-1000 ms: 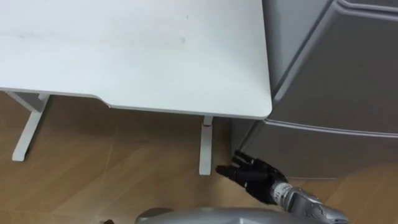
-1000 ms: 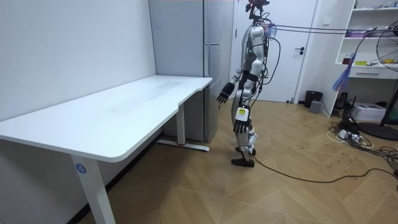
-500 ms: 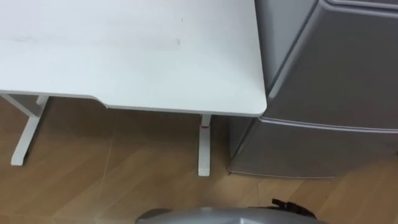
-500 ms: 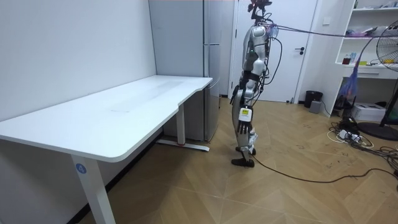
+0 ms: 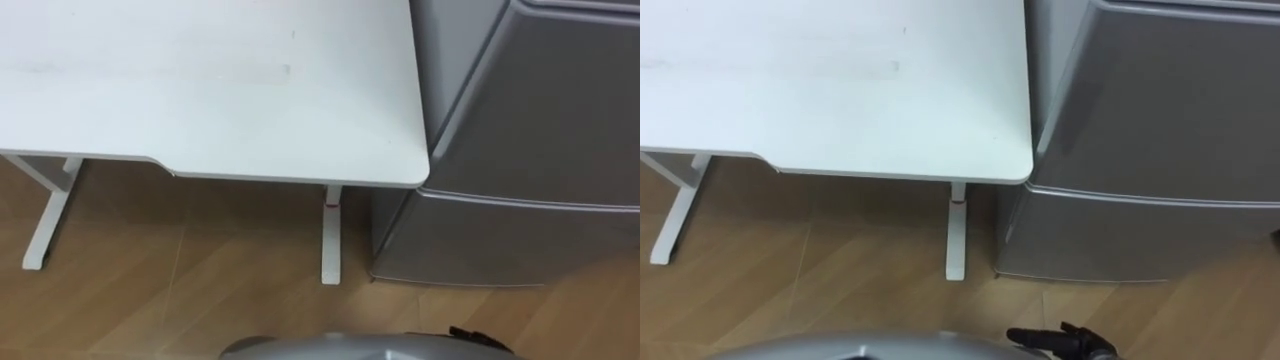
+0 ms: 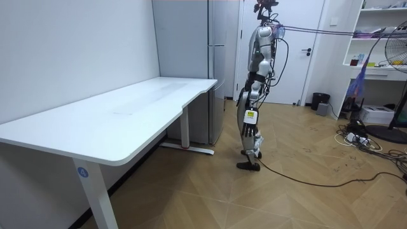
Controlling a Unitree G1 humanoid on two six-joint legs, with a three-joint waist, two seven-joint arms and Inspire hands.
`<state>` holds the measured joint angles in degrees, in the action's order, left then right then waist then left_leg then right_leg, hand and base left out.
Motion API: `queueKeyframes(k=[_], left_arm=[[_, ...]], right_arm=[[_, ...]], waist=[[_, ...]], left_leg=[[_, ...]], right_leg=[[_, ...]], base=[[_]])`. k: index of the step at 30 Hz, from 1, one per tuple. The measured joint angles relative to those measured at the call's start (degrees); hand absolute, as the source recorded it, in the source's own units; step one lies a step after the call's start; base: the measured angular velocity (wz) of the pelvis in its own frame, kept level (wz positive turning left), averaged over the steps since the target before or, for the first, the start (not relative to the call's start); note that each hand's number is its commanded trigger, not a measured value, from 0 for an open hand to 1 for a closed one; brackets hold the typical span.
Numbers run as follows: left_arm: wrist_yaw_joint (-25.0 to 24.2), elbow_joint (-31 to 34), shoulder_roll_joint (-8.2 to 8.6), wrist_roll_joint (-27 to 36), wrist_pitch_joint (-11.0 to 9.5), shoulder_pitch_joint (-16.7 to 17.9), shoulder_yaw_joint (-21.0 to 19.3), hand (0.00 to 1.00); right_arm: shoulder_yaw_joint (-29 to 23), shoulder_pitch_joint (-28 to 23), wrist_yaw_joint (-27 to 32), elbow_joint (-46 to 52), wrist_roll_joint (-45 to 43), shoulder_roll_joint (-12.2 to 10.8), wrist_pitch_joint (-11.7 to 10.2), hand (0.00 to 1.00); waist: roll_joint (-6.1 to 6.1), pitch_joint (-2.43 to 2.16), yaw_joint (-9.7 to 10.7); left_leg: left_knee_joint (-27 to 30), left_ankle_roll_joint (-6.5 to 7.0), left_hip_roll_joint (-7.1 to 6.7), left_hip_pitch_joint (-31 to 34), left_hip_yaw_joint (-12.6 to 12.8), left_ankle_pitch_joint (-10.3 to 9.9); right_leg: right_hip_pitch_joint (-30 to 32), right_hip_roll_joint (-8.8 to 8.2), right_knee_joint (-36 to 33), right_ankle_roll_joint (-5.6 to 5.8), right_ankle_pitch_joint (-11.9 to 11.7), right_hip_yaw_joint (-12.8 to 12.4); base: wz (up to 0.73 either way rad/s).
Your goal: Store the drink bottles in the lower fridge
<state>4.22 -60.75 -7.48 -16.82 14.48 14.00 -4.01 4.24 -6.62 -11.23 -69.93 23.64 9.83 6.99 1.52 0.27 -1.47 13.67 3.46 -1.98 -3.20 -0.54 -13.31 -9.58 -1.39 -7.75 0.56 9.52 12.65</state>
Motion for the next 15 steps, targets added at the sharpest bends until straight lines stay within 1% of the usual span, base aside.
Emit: queueKeyframes(k=[3, 7, 10, 15], left_arm=[[-0.37, 0.01, -0.02, -1.91, 0.03, -0.38, -0.26, 0.0], [-1.2, -0.05, -0.01, -2.32, -0.03, -0.61, -0.16, 0.0], [-1.49, -0.04, -0.02, -3.76, -0.2, -0.92, -0.1, 0.0], [-2.31, -0.07, 0.01, -4.09, -1.03, -1.53, -0.07, 0.0]], right_arm=[[0.13, 0.09, 0.12, -0.01, 0.33, 0.02, 0.07, 0.0], [0.49, 0.18, 0.21, -0.09, 0.35, 0.04, 0.01, 0.0], [1.15, 0.35, 0.17, -0.03, 0.3, 0.18, -0.03, 0.0], [1.2, 0.41, 0.07, 0.13, -0.38, 0.17, -0.28, 0.0]], waist=[[-0.07, 0.01, -0.01], [-0.03, 0.03, -0.04], [0.02, 0.05, -0.04], [0.16, 0.13, -0.06]], left_leg=[[-0.05, -0.01, 0.0, 0.07, -0.05, 0.0], [-0.05, -0.01, 0.0, 0.07, -0.01, 0.01], [-0.06, 0.0, 0.0, 0.07, 0.07, 0.01], [-0.14, 0.01, 0.08, 0.06, 0.64, 0.0]], right_leg=[[0.07, -0.01, 0.0, 0.07, 0.05, -0.11], [0.08, 0.0, -0.01, 0.08, 0.06, -0.14], [0.17, 0.02, -0.03, 0.08, 0.06, -0.46], [0.42, 0.06, -0.04, 0.08, 0.06, -1.25]], base=[[0.0], [0.0], [0.0], [-0.05]])
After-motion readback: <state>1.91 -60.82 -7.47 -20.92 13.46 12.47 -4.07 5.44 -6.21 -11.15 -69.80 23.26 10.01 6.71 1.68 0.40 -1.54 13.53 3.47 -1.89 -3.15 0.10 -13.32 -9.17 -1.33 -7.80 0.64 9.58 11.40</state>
